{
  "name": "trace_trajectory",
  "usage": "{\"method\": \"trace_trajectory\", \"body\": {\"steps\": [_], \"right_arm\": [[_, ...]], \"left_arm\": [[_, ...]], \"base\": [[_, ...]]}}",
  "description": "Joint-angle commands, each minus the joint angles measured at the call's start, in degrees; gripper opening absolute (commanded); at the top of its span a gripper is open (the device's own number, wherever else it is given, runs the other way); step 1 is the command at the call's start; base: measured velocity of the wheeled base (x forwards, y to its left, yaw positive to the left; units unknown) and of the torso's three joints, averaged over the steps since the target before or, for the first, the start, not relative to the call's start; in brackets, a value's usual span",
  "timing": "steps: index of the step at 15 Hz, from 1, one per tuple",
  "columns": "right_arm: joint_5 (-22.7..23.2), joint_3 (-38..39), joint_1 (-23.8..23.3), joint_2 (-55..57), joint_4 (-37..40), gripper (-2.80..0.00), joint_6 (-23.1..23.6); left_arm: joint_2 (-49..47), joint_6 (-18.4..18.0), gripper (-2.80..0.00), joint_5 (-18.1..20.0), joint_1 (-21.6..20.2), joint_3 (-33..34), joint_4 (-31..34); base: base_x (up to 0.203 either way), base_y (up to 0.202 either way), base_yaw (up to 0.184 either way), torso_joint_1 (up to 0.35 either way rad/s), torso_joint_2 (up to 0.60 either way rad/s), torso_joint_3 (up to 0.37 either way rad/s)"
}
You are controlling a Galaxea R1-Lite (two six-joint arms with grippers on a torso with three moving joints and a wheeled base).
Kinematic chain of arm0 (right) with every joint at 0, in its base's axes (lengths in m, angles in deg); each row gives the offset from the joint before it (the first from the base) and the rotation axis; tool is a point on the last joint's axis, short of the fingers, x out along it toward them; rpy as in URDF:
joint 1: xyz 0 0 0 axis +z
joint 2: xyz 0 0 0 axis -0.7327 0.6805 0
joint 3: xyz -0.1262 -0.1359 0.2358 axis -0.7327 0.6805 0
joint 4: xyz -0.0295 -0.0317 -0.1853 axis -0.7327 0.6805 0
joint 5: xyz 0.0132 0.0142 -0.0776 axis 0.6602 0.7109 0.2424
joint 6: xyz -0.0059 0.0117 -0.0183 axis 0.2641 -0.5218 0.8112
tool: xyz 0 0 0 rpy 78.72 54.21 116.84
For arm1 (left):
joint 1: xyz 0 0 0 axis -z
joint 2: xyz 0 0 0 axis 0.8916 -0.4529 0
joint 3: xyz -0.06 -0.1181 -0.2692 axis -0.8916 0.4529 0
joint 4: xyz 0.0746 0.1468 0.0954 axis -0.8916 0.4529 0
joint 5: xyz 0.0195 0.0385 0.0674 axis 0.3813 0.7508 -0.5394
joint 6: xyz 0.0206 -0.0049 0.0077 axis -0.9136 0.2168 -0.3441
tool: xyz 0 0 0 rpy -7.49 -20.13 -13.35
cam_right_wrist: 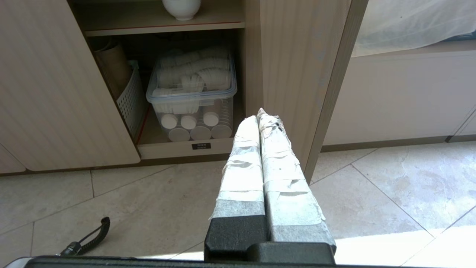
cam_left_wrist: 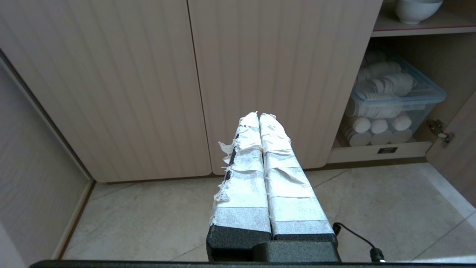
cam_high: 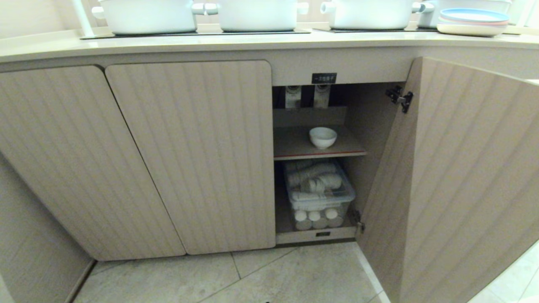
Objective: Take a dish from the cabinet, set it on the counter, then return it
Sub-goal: Take the bowl from the cabinet
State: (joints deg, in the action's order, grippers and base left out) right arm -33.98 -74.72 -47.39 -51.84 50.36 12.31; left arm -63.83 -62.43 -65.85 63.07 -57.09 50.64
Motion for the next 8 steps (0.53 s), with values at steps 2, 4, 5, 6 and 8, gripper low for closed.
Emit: {"method": "trace_trajectory", "body": {"steps": [2, 4, 5, 6, 8], "right_arm": [[0.0, 0.02, 0.0, 0.02, 0.01, -2.8, 0.02], [0.0, 0.02, 0.0, 0.02, 0.01, -2.8, 0.0], [0.0, 0.02, 0.0, 0.02, 0.01, -2.8, 0.02], [0.0, 0.01, 0.0, 0.02, 0.01, -2.8, 0.02], [0.0, 0.02, 0.0, 0.02, 0.01, -2.8, 0.02]], "left_arm": [[0.02, 0.0, -2.8, -0.02, 0.0, 0.0, 0.0], [0.02, 0.02, -2.8, -0.02, 0.0, 0.0, -0.07], [0.02, 0.0, -2.8, -0.02, 0.0, 0.0, 0.0], [0.02, 0.0, -2.8, -0.02, 0.0, 0.0, 0.0], [0.02, 0.09, -2.8, -0.02, 0.0, 0.0, 0.0]], "base": [[0.0, 0.0, 0.0, 0.0, 0.0, 0.0], [0.0, 0.0, 0.0, 0.0, 0.0, 0.0], [0.0, 0.0, 0.0, 0.0, 0.0, 0.0], [0.0, 0.0, 0.0, 0.0, 0.0, 0.0], [0.0, 0.0, 0.0, 0.0, 0.0, 0.0]]}}
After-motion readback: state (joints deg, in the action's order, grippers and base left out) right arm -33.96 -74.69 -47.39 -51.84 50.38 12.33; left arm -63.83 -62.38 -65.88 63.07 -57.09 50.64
